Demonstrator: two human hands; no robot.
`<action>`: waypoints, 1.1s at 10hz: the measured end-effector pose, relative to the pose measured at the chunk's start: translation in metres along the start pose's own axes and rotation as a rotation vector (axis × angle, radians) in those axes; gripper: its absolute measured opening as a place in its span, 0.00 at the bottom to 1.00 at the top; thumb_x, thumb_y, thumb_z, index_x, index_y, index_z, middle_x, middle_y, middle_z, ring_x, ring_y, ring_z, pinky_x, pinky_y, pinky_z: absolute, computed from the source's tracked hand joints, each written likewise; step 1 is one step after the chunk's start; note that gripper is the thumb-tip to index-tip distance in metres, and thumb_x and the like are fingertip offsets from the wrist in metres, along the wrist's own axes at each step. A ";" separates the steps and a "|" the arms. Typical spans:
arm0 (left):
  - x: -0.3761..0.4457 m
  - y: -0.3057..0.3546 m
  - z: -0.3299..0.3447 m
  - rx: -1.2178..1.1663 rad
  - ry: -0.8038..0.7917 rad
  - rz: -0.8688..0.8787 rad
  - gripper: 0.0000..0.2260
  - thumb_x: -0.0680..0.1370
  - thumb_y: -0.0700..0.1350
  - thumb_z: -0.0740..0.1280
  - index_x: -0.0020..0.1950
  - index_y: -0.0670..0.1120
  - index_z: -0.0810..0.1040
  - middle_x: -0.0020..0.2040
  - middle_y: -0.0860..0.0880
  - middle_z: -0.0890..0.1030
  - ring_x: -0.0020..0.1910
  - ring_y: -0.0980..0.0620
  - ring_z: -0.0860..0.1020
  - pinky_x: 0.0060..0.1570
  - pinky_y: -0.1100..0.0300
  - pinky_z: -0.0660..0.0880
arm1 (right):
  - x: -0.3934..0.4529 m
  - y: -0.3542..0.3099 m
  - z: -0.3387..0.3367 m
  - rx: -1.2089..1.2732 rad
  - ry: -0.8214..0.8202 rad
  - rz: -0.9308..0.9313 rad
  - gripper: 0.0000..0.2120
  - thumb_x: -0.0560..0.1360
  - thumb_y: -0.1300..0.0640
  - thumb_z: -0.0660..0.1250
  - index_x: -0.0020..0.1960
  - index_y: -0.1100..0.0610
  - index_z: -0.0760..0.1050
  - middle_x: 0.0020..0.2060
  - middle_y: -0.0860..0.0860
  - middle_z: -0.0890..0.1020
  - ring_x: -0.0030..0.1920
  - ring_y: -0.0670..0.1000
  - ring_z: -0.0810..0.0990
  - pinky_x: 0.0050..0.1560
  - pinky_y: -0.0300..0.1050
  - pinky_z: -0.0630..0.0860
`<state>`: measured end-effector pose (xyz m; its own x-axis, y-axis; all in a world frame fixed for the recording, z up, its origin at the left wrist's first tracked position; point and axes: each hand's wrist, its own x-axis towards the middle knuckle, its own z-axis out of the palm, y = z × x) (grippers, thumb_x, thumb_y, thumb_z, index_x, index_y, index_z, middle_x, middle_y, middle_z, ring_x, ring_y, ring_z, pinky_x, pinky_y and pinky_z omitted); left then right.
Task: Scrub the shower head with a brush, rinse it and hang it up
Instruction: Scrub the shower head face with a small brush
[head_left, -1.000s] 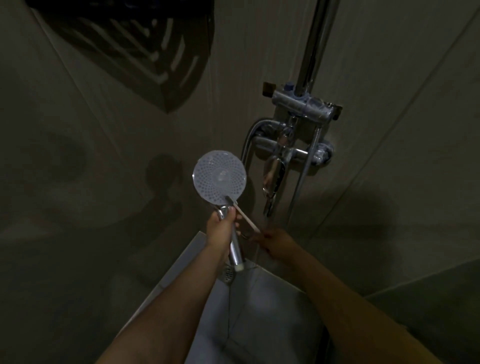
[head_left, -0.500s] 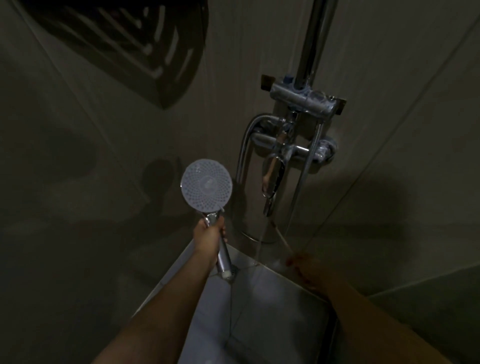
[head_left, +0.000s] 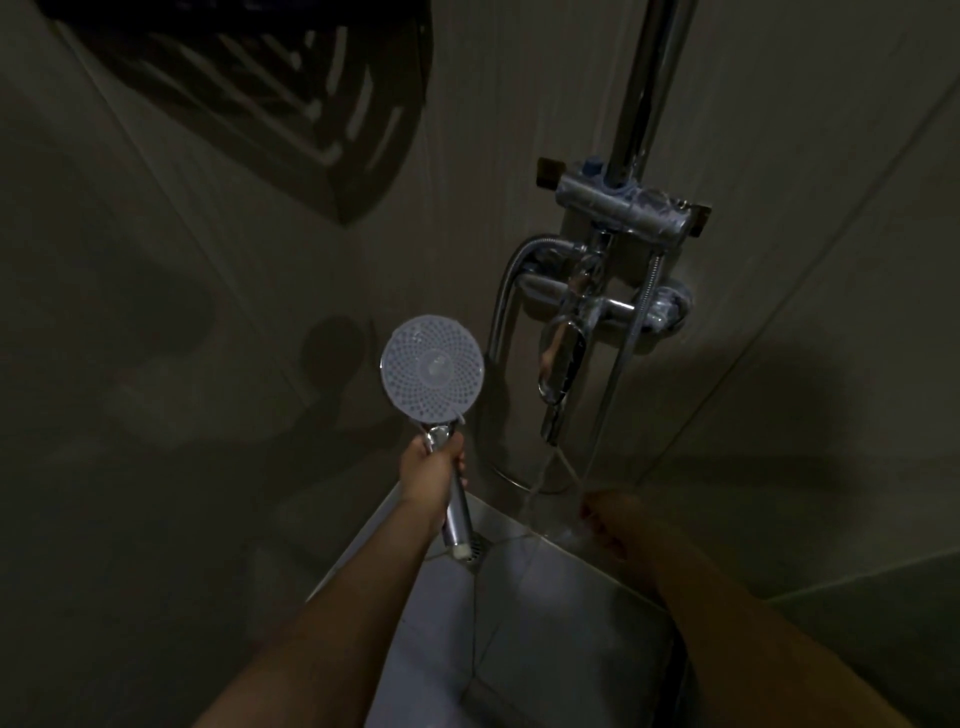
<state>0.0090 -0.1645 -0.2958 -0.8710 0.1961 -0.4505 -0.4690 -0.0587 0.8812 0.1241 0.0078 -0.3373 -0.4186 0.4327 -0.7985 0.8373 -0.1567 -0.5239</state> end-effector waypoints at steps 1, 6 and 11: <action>0.000 0.001 0.000 0.008 0.004 0.002 0.09 0.77 0.35 0.63 0.38 0.44 0.70 0.31 0.46 0.71 0.20 0.59 0.70 0.21 0.66 0.69 | 0.001 -0.009 0.004 0.003 0.043 0.006 0.16 0.77 0.64 0.58 0.30 0.58 0.65 0.23 0.53 0.65 0.22 0.49 0.61 0.20 0.33 0.56; -0.008 0.020 -0.009 0.036 0.077 0.081 0.10 0.77 0.35 0.63 0.36 0.43 0.70 0.30 0.44 0.70 0.17 0.61 0.70 0.20 0.69 0.68 | -0.035 -0.071 0.034 -0.625 0.044 -0.210 0.18 0.78 0.57 0.59 0.65 0.64 0.71 0.64 0.61 0.75 0.64 0.59 0.74 0.61 0.48 0.72; -0.008 0.090 -0.032 -0.054 0.072 0.197 0.10 0.77 0.36 0.63 0.36 0.43 0.69 0.25 0.48 0.71 0.18 0.58 0.70 0.20 0.66 0.68 | -0.070 -0.147 0.050 -0.221 0.007 -0.545 0.12 0.81 0.64 0.52 0.49 0.60 0.75 0.30 0.52 0.83 0.29 0.45 0.82 0.30 0.37 0.76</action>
<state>-0.0311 -0.2026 -0.2181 -0.9538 0.1054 -0.2814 -0.2944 -0.1412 0.9452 0.0125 -0.0436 -0.2192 -0.8077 0.4050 -0.4286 0.5554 0.2785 -0.7836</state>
